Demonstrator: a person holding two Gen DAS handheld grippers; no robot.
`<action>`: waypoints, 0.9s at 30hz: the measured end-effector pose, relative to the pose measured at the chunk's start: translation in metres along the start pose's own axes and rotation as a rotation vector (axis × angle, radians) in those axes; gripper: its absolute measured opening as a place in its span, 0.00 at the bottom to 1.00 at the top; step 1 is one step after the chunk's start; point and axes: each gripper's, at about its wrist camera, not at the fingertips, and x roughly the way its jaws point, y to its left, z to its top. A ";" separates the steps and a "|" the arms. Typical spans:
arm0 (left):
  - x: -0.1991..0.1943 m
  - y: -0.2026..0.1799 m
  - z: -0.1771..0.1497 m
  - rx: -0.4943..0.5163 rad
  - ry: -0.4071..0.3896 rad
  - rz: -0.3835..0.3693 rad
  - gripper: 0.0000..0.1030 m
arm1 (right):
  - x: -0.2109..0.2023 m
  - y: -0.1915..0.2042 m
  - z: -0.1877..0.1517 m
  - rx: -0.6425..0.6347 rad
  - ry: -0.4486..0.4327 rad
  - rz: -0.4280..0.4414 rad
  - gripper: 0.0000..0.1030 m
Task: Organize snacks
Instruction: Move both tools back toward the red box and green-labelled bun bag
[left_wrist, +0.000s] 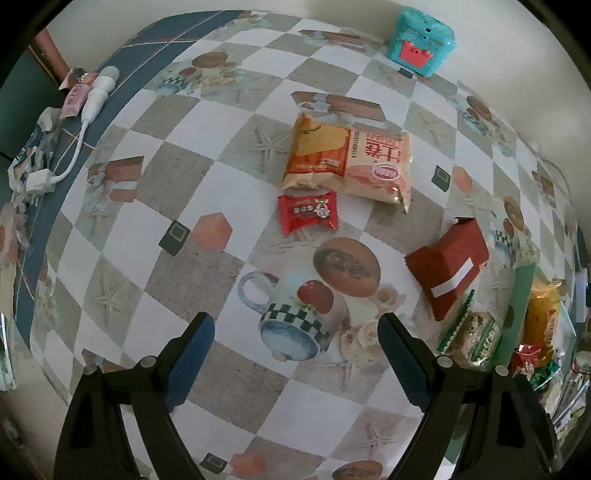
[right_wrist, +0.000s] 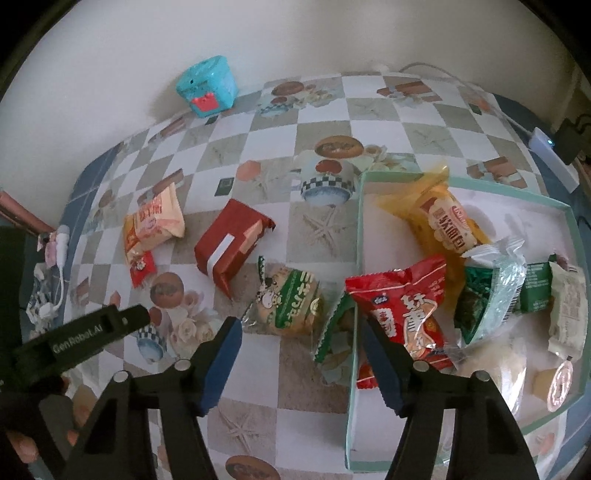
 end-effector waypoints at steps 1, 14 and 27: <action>0.000 0.001 0.001 0.003 0.001 -0.002 0.88 | 0.001 0.001 0.000 -0.008 0.004 -0.001 0.68; 0.002 0.000 0.000 0.003 0.004 -0.009 0.88 | 0.014 0.011 0.003 -0.024 0.015 -0.020 0.62; 0.003 -0.004 0.019 0.020 -0.025 -0.009 0.88 | 0.037 0.013 0.011 -0.023 0.035 -0.080 0.62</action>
